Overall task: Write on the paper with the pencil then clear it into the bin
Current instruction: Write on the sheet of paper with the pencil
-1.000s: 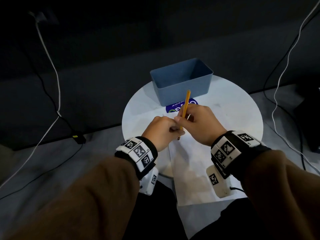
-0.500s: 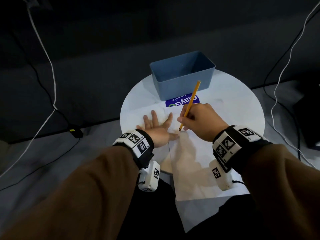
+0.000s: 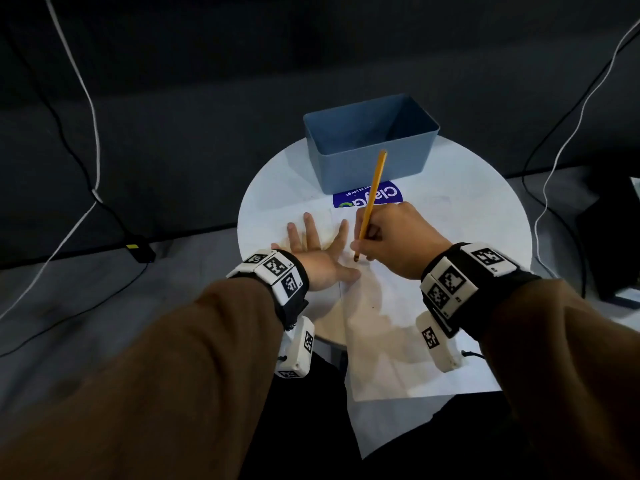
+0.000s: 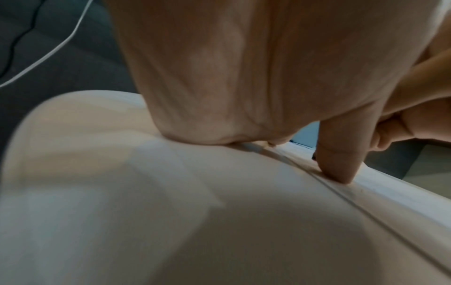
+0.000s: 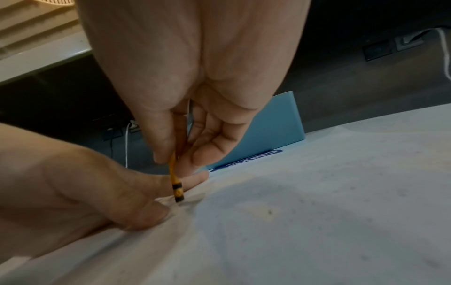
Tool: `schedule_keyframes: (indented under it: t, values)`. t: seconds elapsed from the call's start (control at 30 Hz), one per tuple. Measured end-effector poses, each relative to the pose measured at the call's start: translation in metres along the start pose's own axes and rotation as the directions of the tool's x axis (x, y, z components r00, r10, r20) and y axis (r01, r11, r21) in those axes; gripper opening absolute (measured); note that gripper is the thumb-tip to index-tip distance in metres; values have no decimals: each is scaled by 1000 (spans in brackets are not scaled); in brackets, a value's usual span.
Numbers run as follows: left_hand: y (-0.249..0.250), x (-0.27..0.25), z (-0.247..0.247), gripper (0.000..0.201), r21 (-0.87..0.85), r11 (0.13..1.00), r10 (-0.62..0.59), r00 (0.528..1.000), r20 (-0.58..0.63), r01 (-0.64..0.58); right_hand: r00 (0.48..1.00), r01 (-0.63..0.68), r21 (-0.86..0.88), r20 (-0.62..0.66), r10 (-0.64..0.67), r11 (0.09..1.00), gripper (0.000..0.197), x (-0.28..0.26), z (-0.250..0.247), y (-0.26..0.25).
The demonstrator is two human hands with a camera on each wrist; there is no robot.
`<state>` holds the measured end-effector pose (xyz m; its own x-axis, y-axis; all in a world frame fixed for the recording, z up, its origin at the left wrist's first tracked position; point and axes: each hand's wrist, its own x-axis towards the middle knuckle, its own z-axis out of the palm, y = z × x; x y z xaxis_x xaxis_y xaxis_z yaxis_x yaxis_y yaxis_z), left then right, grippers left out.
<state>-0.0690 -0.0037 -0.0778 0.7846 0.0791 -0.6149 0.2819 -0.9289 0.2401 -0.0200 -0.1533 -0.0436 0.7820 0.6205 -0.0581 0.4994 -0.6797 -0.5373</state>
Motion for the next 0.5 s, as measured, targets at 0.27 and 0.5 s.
schedule_keyframes:
  t: [0.27, 0.5]
  values:
    - [-1, -5, -4, 97, 10, 1000, 21, 1000, 11, -21, 997, -7, -43, -73, 4, 999, 20, -2, -3, 8]
    - [-2, -5, -3, 106, 27, 999, 26, 1000, 7, -26, 998, -16, -107, -57, 10, 994, 18, 2, 2, 8]
